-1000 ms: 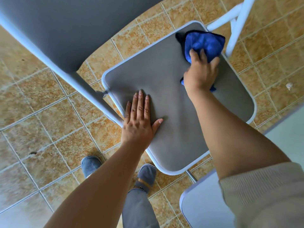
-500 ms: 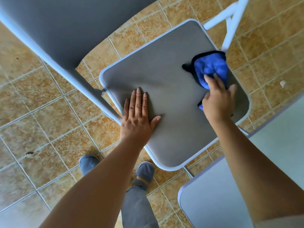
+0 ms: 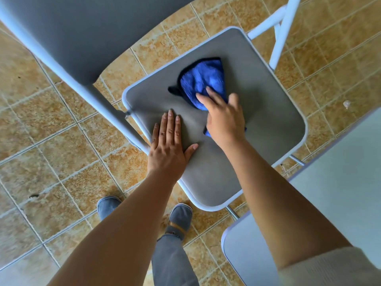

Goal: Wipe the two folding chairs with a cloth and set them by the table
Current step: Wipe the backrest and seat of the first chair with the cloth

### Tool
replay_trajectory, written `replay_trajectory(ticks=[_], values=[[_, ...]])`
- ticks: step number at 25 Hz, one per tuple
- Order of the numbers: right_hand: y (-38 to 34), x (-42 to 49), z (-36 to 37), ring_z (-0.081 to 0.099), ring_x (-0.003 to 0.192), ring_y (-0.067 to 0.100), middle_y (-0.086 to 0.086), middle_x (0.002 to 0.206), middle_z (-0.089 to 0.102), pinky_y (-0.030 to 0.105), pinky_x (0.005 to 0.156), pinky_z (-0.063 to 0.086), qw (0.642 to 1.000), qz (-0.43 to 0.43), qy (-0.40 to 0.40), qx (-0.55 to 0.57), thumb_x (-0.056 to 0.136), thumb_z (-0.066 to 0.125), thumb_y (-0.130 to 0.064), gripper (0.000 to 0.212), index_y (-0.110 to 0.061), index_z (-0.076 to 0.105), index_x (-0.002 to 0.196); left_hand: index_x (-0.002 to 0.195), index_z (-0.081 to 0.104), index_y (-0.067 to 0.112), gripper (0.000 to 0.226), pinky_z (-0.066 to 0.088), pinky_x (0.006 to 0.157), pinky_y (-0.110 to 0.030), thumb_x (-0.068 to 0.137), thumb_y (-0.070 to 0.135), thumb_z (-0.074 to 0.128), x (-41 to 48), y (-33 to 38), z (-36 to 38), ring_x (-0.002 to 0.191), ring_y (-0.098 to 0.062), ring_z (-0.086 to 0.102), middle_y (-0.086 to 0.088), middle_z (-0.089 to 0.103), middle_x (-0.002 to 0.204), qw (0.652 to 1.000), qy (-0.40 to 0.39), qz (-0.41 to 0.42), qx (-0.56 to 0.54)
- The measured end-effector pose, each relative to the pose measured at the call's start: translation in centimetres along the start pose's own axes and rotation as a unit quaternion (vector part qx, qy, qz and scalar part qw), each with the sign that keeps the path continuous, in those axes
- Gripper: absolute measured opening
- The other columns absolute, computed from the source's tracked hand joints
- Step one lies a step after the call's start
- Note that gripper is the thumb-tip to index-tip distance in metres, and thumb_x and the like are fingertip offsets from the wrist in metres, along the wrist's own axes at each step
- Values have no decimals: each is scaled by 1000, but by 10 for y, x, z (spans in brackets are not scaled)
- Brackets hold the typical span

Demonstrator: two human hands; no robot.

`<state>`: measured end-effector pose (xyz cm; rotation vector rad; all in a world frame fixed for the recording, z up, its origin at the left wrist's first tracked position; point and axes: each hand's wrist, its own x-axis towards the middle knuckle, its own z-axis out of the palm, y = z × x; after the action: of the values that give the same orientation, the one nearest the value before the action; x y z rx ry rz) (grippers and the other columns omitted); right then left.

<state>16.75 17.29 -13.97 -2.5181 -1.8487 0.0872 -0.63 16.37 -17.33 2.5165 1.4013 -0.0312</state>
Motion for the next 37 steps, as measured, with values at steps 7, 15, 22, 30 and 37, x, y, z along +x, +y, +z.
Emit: replay_trajectory(ticks=[7,15,22,30,37], values=[[105,-66,-7,47,107,41,1,139,53,46,87,46,952,302,51,-15,81,43,-9,55,-24,53,133,152,11,6,84,10,121,-41,94,65,25,0,-3,0,148,-26,8,-13,7,160,1000,-4,1,1],[-56,-123,-7,51,87,32,6,141,51,35,69,42,975,216,14,50,70,63,-8,64,-25,54,132,153,5,12,71,-3,121,-35,96,54,9,3,-5,-13,149,-18,-4,-6,-2,161,996,-58,-5,-60],[-14,-160,-26,49,81,32,4,142,50,35,65,41,981,184,-63,-11,69,59,-7,67,-28,51,133,153,0,17,66,-7,120,-30,98,51,12,3,-10,-21,147,-12,-11,0,-10,161,992,-81,3,-101],[-18,-62,-15,44,111,42,8,150,38,43,78,45,960,278,-23,37,84,42,-13,55,-25,46,138,153,-4,17,70,-7,119,-31,96,56,8,4,-13,-17,147,-13,-13,0,-12,160,992,-91,12,-88],[-7,-129,-18,48,85,33,2,145,47,35,65,39,992,117,-41,-26,69,61,-7,69,-30,49,134,152,-6,16,76,-5,120,-33,92,61,6,4,-10,-20,147,-13,-13,-1,-12,161,991,-97,7,-87]])
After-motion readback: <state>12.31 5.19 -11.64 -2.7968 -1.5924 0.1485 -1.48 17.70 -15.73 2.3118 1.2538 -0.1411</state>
